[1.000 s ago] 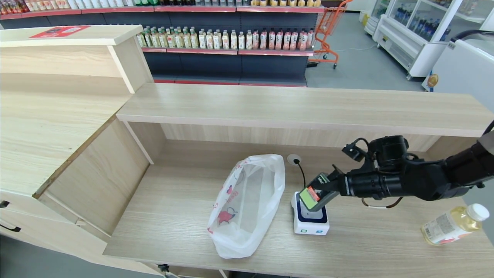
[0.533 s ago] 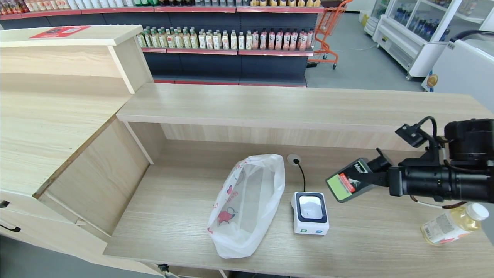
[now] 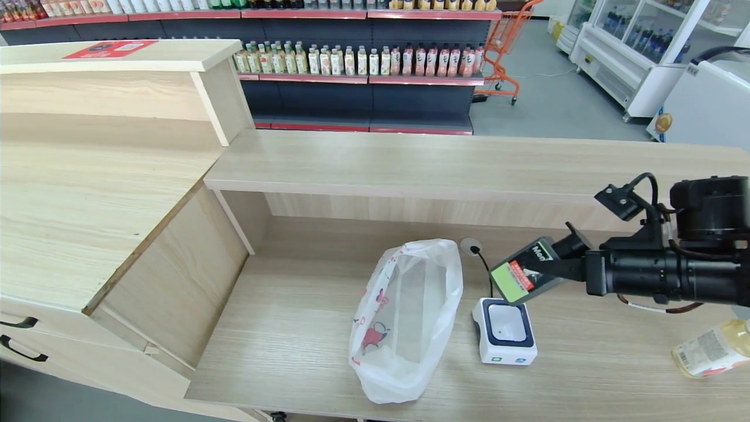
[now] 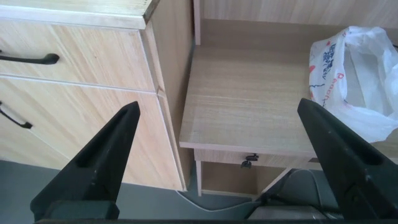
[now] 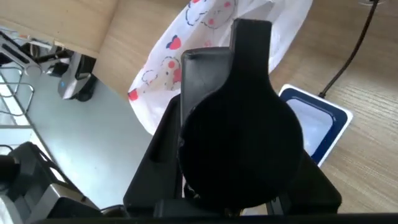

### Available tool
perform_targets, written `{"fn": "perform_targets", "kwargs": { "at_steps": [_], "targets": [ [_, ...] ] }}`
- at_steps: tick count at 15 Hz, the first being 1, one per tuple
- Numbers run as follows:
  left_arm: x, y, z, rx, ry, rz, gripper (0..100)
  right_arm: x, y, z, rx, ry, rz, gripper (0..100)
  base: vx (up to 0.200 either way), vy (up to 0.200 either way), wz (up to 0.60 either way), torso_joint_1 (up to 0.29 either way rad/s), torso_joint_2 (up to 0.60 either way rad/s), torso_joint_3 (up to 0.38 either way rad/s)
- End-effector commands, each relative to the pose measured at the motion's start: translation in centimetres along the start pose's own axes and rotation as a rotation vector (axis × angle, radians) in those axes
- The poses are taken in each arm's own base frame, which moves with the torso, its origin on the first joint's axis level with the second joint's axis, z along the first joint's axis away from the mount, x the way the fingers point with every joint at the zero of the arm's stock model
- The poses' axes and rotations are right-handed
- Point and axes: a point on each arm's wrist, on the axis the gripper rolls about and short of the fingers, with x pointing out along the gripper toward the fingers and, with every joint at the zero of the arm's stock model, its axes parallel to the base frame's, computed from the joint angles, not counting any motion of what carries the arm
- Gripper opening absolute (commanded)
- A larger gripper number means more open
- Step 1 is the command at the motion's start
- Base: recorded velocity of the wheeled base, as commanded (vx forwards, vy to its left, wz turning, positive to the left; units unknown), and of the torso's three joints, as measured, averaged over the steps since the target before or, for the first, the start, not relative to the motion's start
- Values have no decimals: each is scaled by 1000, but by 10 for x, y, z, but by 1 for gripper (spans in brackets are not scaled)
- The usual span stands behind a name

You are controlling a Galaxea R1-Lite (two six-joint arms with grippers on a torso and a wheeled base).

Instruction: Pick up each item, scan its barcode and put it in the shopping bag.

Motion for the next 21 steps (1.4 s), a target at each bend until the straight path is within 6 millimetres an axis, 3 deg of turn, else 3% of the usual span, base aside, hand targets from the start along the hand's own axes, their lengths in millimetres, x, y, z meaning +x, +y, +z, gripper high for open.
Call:
{"fn": "perform_targets", "kwargs": {
  "at_steps": [1,4,6,11,16,21],
  "targets": [
    [0,0,0,-1,0,0,100,41,-5,-4,6,76,48,0,0,0,0,0,0,0],
    [0,0,0,1,0,0,100,79,-3,-9,-61,131,45,0,0,0,0,0,0,0],
    [0,0,0,-1,0,0,100,95,-5,-14,-127,151,10,0,0,0,0,0,0,0],
    [0,0,0,-1,0,0,100,153,-15,-36,-260,28,57,0,0,0,0,0,0,0],
    [0,0,0,-1,0,0,100,211,-28,-52,-503,2,88,0,0,0,0,0,0,0],
    [0,0,0,1,0,0,100,254,-16,-58,-666,-38,133,0,0,0,0,0,0,0]
  ]
}}
